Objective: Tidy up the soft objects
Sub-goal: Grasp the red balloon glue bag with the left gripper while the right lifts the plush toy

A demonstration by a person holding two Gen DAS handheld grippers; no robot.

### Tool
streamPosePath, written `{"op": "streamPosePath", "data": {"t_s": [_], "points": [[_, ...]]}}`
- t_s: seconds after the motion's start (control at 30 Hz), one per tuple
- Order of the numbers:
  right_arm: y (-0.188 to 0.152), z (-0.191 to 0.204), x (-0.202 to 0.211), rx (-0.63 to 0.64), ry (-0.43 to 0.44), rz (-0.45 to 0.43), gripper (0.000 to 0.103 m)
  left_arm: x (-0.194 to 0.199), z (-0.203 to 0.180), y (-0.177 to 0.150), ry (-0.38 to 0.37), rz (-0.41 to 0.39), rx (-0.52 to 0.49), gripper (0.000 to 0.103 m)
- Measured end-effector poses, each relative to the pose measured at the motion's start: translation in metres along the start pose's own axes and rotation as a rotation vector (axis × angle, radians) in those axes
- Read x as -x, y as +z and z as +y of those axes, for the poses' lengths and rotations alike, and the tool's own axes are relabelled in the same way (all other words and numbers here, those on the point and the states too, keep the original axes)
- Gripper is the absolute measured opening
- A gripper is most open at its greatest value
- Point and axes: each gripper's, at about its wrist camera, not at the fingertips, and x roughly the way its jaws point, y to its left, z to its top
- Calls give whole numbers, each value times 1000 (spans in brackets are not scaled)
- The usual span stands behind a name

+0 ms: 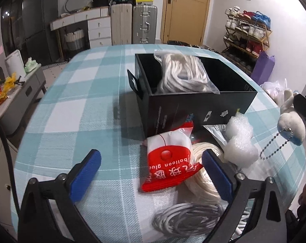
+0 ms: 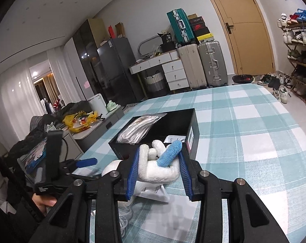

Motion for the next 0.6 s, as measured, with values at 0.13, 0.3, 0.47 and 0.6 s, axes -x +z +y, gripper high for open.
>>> {"op": "streamPosePath", "data": {"t_s": [0.13, 0.3, 0.47, 0.6], "points": [[0, 0, -1, -3, 6, 5, 38, -5, 3, -1, -43, 40, 23, 89], [-1, 1, 1, -3, 5, 4, 38, -5, 3, -4, -113, 50, 40, 69], [-1, 1, 1, -4, 7, 4, 38, -2, 1, -6, -152, 46, 33, 46], [-1, 1, 2, -1, 5, 1, 38, 6, -2, -8, -138, 27, 8, 43]]}}
